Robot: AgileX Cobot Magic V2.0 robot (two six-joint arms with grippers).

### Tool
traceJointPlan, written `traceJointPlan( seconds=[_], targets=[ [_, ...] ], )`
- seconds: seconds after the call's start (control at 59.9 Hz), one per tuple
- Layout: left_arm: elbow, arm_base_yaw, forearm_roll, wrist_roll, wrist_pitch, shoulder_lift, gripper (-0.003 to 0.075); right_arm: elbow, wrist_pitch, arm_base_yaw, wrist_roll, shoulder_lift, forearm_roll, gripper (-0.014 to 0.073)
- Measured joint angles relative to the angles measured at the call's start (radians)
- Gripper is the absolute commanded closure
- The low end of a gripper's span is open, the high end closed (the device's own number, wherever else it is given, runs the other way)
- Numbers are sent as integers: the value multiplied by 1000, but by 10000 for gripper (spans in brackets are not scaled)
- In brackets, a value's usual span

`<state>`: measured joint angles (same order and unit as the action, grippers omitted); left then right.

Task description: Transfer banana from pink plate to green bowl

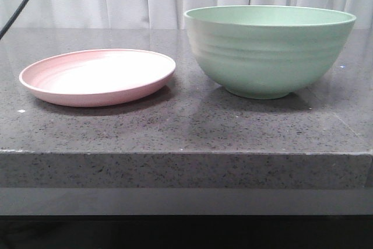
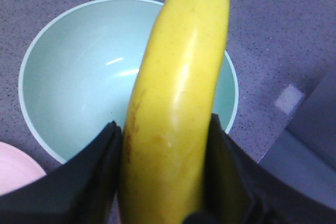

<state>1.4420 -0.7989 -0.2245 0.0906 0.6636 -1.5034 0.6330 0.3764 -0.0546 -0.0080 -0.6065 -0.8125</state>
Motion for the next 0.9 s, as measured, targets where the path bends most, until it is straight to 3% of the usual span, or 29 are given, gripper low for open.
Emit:
traceJointPlan(
  seconds=[0.234,0.551,0.701,0.902],
  targets=[
    [0,0,0,0,0,0,627,75,77,0,-119,-160,-315,-4],
    [0,0,0,0,2,0,627,127,193,-2,-502,-368,-789,-4],
    [0,0,0,0,2,0,627,147,240,-12,-619,-461,-917,-4],
    [0,0,0,0,2,0,627,203,236,-76,-683,-563,-966,-4]
  ],
)
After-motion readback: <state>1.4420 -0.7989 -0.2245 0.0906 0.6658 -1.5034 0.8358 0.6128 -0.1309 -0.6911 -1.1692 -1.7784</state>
